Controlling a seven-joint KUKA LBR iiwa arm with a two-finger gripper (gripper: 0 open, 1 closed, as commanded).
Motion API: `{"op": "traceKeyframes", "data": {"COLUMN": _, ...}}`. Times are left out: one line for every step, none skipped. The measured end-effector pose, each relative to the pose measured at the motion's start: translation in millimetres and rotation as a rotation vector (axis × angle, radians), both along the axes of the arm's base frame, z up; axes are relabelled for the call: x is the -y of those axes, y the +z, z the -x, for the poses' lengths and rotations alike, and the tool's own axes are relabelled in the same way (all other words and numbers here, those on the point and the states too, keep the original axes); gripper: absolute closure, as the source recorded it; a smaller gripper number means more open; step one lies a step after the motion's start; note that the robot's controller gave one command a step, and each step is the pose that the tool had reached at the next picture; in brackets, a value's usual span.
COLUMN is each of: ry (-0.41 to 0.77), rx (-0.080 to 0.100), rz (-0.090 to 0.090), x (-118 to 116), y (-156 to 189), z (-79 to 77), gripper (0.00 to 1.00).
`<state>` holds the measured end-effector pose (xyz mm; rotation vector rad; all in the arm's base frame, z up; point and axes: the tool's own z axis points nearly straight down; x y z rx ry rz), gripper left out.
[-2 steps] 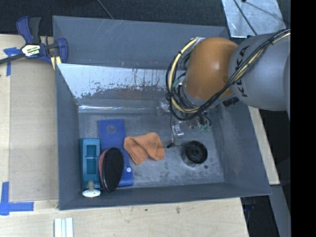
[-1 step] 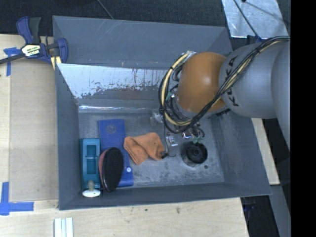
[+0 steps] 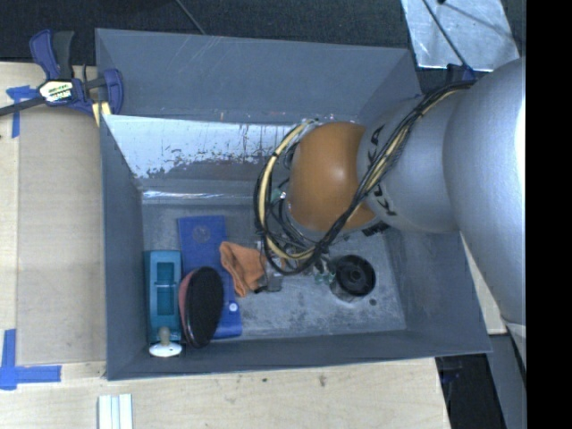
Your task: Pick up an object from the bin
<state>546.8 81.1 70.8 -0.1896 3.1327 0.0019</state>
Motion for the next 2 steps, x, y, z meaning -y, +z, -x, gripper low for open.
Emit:
{"op": "traceKeyframes", "data": {"ry": 0.0, "rx": 0.0, "rz": 0.0, "x": 0, "y": 0, "z": 0.0, "gripper": 1.0}}
{"op": "traceKeyframes", "data": {"ry": 0.048, "rx": 0.006, "rz": 0.0, "x": -24, "y": 161, "z": -18.4, "gripper": 1.0}}
